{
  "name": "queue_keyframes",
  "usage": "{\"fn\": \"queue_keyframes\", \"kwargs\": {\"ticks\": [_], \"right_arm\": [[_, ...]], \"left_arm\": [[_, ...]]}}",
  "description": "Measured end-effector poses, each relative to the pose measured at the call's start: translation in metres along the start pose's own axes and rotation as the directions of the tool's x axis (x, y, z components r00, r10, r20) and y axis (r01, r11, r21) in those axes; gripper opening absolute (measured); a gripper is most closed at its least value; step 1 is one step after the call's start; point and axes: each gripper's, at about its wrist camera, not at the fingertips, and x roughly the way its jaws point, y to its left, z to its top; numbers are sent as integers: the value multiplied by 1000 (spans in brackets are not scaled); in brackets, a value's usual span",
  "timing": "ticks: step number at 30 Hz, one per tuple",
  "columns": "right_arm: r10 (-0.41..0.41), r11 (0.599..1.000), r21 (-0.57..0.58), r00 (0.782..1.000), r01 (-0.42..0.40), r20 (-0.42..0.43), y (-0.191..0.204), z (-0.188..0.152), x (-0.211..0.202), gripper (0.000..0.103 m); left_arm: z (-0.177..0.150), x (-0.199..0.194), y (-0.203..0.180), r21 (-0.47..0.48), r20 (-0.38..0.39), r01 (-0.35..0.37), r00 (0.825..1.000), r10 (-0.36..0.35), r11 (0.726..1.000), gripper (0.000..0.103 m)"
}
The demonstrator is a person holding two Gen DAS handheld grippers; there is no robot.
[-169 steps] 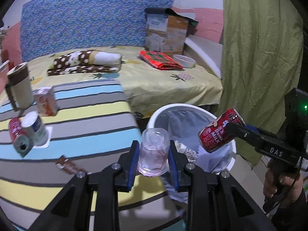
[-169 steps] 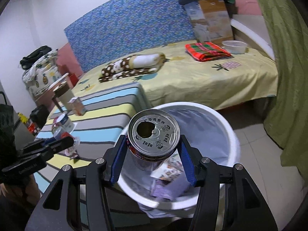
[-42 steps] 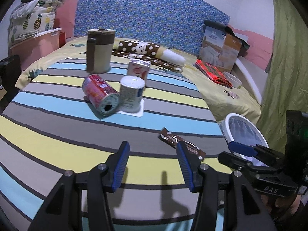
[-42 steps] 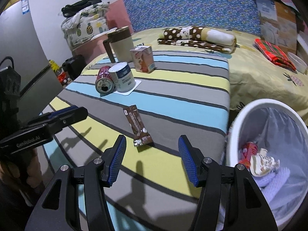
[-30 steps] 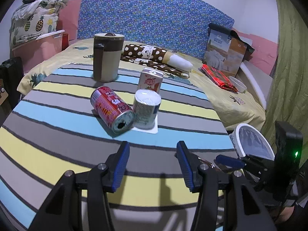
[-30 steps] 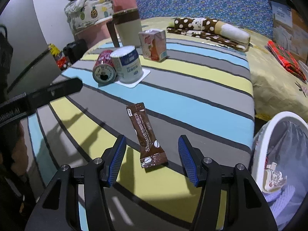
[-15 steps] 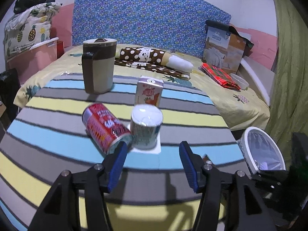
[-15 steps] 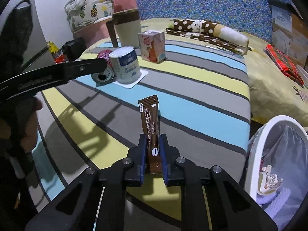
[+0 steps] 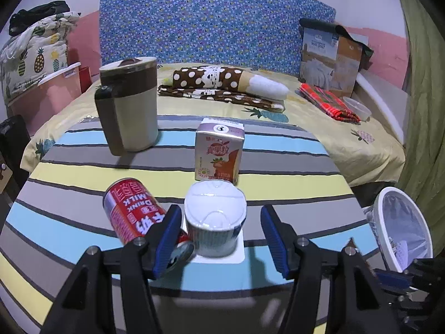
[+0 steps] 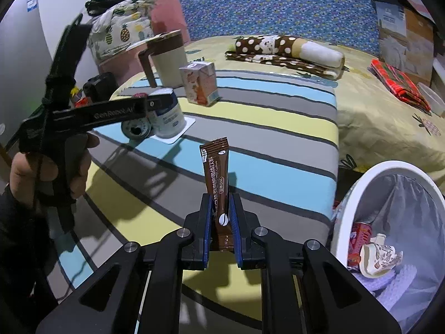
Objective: Collect trash
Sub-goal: 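Grasp the white lidded cup with the left tool while the right tool grasps the chocolate snack stick, then carry the white cup and snack stick over the bin with both tools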
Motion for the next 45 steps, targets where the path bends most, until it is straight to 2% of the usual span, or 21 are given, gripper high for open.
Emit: {"fn": "queue_keyframes", "kwargs": {"ticks": [4, 7, 14, 21, 24, 35, 45], "right_arm": [[-6, 1000, 18, 1000, 6, 10, -5, 1, -1, 15], [-11, 1000, 29, 1000, 10, 23, -8, 1, -4, 15], [-36, 997, 68, 998, 32, 54, -17, -1, -17, 15], [-83, 990, 122, 993, 73, 85, -39, -10, -40, 15], [-110, 984, 152, 989, 95, 94, -50, -16, -50, 15], [-218, 946, 264, 972, 188, 86, -93, -43, -82, 15], [-255, 921, 320, 965, 223, 61, -116, -62, -94, 15]], "left_arm": [[2, 7, -2, -4, -11, -3, 1000, 3, 1000, 61], [2, 10, -3, -10, -18, -4, 1000, 4, 1000, 50], [-1, -6, -9, -19, 4, 25, 1000, -25, 999, 50], [-4, -33, -39, 0, 23, 111, 994, -111, 994, 50], [-7, -44, -60, 38, 27, 146, 989, -147, 989, 50], [-15, -63, -148, 138, 0, 307, 951, -310, 942, 50], [-23, -60, -202, 193, -47, 395, 918, -393, 898, 50]]}}
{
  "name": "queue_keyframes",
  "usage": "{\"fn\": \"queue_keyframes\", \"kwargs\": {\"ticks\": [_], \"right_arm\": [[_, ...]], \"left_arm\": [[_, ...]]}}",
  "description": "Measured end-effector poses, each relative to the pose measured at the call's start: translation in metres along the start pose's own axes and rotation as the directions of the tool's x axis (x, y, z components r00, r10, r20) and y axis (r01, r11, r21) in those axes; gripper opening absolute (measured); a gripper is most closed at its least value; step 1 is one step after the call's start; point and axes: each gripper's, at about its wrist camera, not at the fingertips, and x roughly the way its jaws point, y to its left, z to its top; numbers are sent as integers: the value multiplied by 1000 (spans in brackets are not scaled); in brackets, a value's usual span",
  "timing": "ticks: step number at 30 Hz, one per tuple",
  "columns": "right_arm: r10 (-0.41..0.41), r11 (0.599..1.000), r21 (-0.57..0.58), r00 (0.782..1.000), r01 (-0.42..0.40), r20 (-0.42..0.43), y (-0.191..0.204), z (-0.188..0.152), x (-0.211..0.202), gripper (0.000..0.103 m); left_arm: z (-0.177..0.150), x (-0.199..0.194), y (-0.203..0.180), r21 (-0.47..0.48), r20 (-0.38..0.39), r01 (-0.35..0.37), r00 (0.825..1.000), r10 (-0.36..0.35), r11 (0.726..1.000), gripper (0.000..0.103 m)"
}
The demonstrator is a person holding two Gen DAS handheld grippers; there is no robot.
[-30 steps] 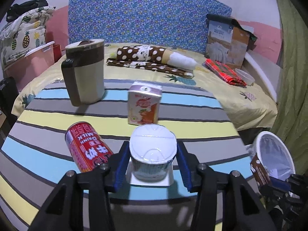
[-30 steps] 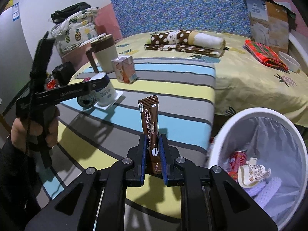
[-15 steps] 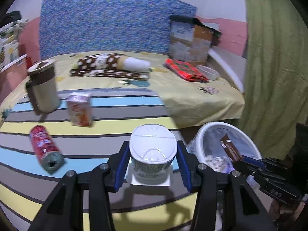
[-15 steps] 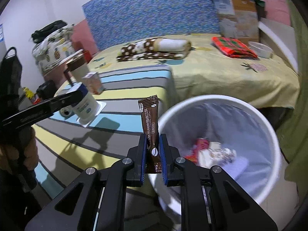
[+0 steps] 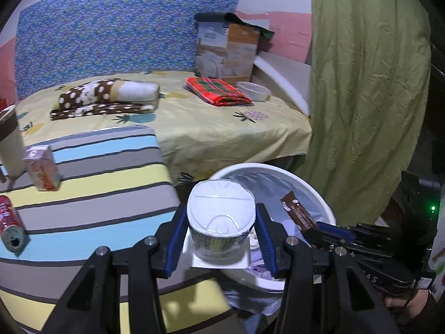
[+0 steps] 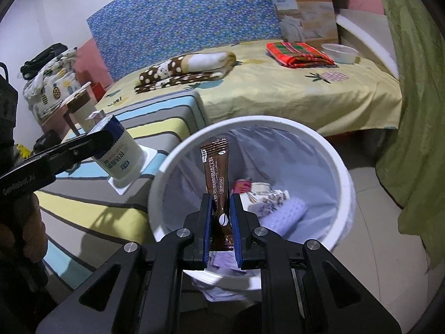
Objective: Collect trash
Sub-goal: 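Carry the white cup and snack stick over the bin with both tools, then open both tools to drop the white cup and snack stick into the bin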
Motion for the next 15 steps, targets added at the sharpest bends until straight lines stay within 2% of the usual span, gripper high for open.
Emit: {"fn": "queue_keyframes", "kwargs": {"ticks": [12, 14, 15], "right_arm": [[3, 999, 36, 998, -1, -59, -20, -10, 4, 16], [2, 1000, 31, 998, 0, -68, -20, -11, 5, 18], [-1, 1000, 27, 998, 3, -68, -20, -11, 5, 22]], "left_arm": [[-9, 31, -24, 31, -77, 53, 996, -50, 998, 51], [-11, 33, -25, 33, -77, 54, 996, -52, 998, 62], [-11, 33, -24, 31, -73, 53, 996, -51, 998, 63]]}}
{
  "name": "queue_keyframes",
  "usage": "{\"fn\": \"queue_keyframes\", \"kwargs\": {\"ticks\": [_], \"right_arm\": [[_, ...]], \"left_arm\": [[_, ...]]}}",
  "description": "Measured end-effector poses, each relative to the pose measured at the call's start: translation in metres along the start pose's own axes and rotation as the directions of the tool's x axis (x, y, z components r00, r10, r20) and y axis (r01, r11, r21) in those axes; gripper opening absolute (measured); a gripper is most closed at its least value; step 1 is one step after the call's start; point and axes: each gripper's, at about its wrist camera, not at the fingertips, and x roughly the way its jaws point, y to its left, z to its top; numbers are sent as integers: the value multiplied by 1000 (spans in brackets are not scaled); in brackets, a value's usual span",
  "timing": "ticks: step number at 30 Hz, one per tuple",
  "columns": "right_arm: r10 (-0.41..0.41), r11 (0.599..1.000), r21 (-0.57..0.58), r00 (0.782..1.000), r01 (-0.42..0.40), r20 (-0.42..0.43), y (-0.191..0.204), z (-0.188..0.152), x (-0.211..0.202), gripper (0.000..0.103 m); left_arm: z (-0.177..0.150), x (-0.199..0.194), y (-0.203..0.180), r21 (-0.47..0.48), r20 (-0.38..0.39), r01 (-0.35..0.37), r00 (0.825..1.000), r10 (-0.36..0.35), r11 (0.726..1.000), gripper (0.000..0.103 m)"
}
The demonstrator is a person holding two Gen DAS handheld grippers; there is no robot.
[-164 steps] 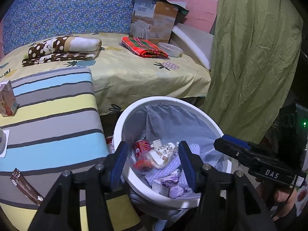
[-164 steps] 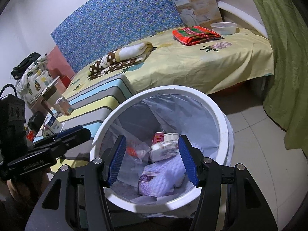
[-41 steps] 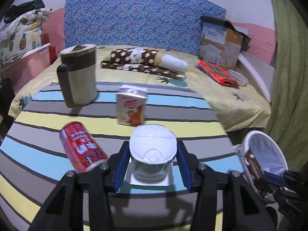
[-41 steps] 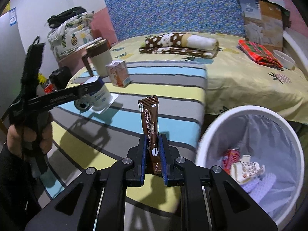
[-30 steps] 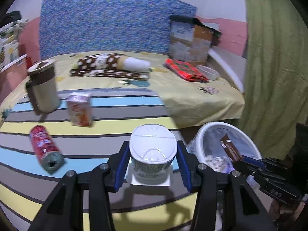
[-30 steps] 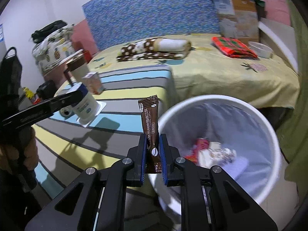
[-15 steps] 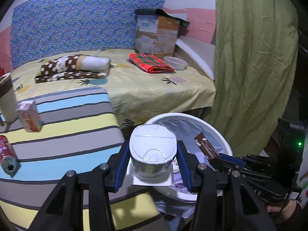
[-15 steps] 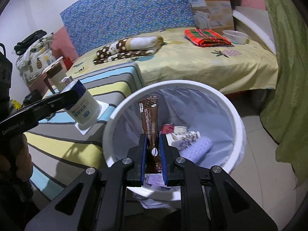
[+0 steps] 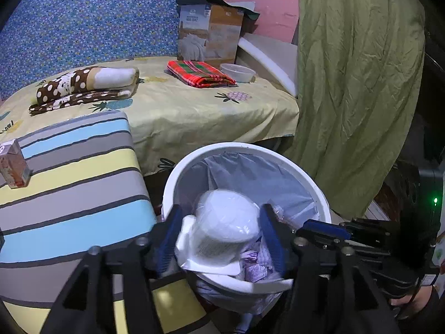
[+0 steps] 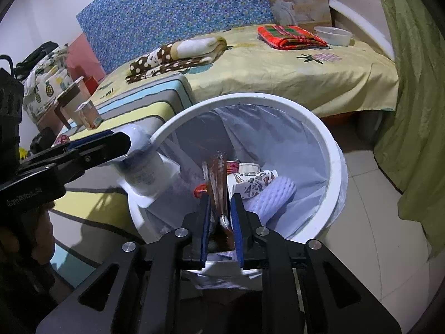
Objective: Collect trash
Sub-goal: 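Open both tools to drop the white cup and snack stick into the bin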
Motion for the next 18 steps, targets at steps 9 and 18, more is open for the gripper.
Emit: {"fn": "queue_keyframes", "kwargs": {"ticks": [9, 18], "right_arm": [[14, 1000, 3, 999, -14, 44, -1, 2, -11, 37], [44, 999, -18, 995, -42, 85, 13, 5, -23, 37]], "left_arm": [[0, -8, 11, -40, 16, -13, 1000, 13, 999, 64], [-14, -37, 30, -103, 50, -40, 998, 45, 994, 64]]}}
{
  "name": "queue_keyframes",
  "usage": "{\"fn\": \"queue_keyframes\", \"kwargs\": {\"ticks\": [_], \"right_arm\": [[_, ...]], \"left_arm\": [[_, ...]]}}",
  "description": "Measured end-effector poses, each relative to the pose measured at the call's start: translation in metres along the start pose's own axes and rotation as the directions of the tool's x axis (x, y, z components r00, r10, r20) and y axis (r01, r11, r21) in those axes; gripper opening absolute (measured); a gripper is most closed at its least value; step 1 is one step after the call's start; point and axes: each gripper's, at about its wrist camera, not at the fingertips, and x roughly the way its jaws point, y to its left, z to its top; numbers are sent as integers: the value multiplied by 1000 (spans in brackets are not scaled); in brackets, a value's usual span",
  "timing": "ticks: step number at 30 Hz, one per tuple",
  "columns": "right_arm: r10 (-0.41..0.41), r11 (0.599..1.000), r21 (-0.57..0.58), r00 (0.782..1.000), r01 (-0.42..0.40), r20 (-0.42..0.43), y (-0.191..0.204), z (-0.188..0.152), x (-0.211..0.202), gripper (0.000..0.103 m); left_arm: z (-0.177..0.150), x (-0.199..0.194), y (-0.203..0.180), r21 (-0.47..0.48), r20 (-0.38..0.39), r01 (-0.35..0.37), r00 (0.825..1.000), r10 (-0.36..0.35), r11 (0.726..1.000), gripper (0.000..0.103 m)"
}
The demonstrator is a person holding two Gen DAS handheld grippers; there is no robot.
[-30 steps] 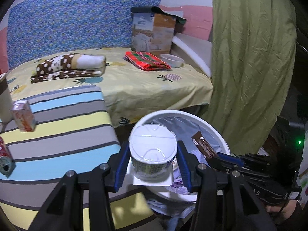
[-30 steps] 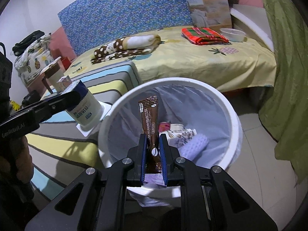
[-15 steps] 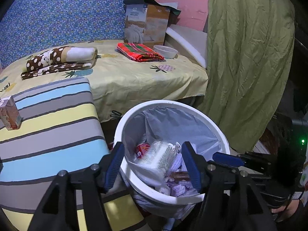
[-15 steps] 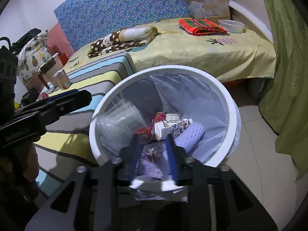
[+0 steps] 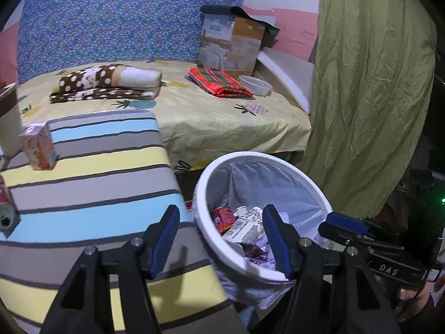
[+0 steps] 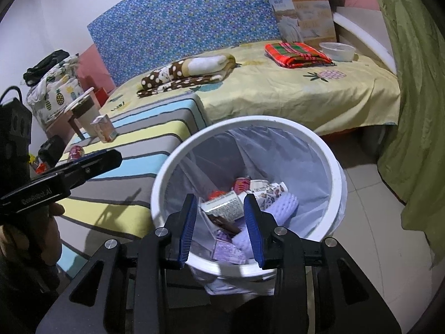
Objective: Collect trash
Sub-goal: 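Open both tools to drop the white cup and snack stick into the bin, then move both tools back toward the red can and milk carton on the table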
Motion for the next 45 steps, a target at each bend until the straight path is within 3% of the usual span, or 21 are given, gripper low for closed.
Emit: {"fn": "queue_keyframes", "kwargs": {"ticks": [21, 36, 45], "right_arm": [[110, 990, -87, 994, -111, -13, 61, -4, 5, 37], [211, 959, -185, 977, -215, -40, 123, 0, 21, 40], [240, 930, -269, 968, -251, -74, 163, 4, 34, 47]], "left_arm": [[-37, -61, 48, -74, 58, -152, 986, 157, 986, 64], [-61, -102, 108, -197, 59, -284, 952, 301, 938, 64], [-68, -119, 143, -254, 51, -354, 924, 378, 900, 64]]}}
